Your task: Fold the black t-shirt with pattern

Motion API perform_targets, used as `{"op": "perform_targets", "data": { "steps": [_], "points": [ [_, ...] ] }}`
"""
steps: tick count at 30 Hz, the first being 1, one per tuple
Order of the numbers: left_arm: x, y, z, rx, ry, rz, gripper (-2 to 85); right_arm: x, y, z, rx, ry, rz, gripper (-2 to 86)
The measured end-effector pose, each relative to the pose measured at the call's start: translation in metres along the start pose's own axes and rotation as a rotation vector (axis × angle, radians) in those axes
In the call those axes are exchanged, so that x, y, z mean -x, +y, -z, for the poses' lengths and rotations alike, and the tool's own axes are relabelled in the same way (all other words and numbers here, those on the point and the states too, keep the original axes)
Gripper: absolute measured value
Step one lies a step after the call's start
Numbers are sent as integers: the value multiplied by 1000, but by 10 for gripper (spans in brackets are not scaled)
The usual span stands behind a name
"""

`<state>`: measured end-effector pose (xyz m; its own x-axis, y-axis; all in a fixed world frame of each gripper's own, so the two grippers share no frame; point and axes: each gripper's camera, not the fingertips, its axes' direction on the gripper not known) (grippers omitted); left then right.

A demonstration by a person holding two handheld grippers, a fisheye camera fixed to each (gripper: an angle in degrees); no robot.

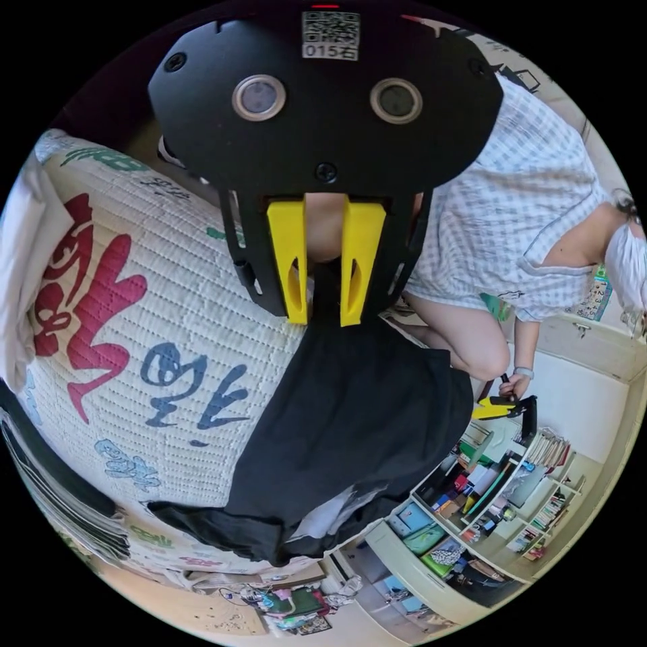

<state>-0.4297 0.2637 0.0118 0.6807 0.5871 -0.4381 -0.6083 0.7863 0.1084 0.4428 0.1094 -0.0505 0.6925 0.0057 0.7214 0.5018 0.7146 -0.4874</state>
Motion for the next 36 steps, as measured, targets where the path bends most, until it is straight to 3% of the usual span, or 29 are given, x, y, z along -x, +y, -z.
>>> {"op": "perform_targets", "data": {
  "steps": [3, 7, 14, 20, 25, 27, 31, 36],
  "points": [
    [-4, -9, 7, 32, 98, -26, 130, 1, -3, 4, -8, -2, 14, 29],
    [-11, -31, -15, 115, 40, -40, 119, 4, -16, 5, 19, -18, 51, -1],
    [-7, -43, -10, 177, 24, -58, 0, 13, -13, 29, 41, 88, 59, -2],
    [-20, -25, 20, 92, -27, -70, -4, 7, -2, 42, 10, 56, 18, 2],
    [-13, -25, 1, 234, -64, -28, 48, -3, -14, 33, 93, 10, -12, 27],
    [-13, -19, 26, 160, -118, 2, 67, -4, -14, 47, 50, 77, -33, 51],
    [-31, -43, 86, -74, -272, -25, 79, 12, -47, 98, -218, 231, 40, 60],
    [-53, -153, 48, -139, -300, -182, 95, 35, -151, 84, -259, 300, 194, 84]
  ]
}}
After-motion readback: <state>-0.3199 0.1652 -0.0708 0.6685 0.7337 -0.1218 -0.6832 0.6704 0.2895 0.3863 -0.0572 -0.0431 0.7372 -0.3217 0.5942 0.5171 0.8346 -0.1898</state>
